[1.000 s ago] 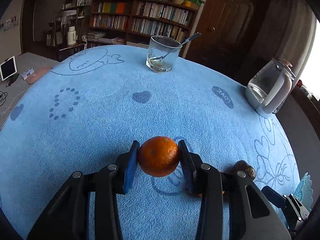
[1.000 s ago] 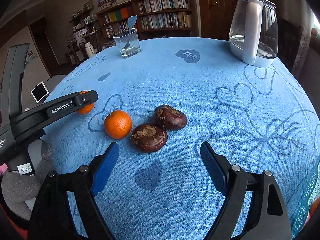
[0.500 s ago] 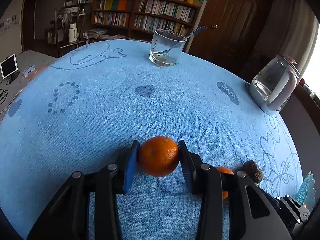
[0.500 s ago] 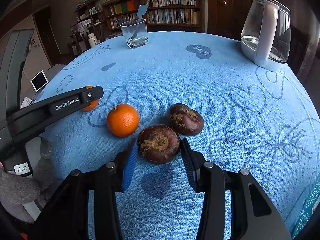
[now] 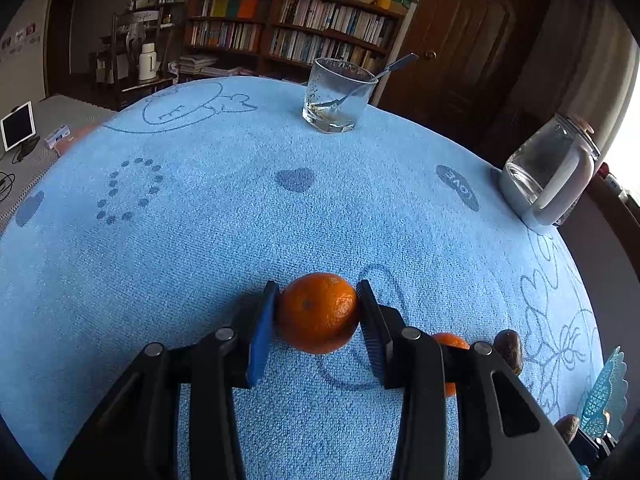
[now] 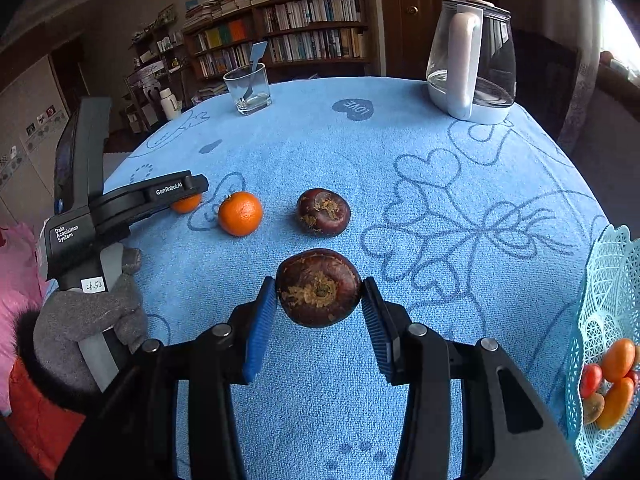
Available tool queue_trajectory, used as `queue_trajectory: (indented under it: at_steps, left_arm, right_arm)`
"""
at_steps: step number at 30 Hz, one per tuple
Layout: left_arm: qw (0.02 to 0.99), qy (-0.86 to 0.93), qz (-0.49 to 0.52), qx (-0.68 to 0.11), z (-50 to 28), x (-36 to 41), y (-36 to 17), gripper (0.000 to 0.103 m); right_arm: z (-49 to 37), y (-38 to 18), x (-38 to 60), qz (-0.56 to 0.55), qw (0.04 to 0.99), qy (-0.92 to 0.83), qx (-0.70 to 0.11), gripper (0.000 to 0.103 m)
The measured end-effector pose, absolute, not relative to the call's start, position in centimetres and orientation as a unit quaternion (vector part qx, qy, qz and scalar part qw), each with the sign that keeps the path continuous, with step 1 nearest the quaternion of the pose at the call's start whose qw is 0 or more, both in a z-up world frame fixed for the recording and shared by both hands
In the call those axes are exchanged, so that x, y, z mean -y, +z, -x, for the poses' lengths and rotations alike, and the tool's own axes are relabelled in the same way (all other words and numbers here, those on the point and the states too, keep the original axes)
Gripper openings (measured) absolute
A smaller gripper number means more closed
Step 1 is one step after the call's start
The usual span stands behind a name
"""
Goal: Organize fruits
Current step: 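Grasp a dark brown chestnut-like fruit with the right tool, then carry the brown fruit into the blue basket and open the right tool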
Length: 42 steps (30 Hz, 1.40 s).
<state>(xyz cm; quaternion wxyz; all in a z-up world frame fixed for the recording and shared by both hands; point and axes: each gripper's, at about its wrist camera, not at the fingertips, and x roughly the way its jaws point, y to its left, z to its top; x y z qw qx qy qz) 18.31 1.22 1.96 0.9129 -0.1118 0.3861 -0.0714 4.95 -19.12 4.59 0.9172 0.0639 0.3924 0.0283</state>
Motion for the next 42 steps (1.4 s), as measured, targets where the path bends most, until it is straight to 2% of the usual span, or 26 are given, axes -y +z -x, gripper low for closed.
queue_trajectory:
  at_steps: [11, 25, 42]
  left_arm:
    - [0.918, -0.081, 0.12, -0.369, -17.4, -1.2, 3.4, 0.04]
    - [0.921, -0.107, 0.107, -0.358, -16.3, 0.1, 4.4, 0.04]
    - [0.923, -0.116, 0.09, -0.356, -15.9, 1.1, 4.4, 0.04]
  right_arm:
    - [-0.8, 5.3, 22.6, -0.114, 0.921, -0.048, -0.37, 0.045]
    - [2.0, 6.5, 31.6, -0.183, 0.911, -0.158, -0.333, 0.045]
    - [1.6, 4.9, 38.0, -0.234, 0.886, -0.201, -0.345, 0.046]
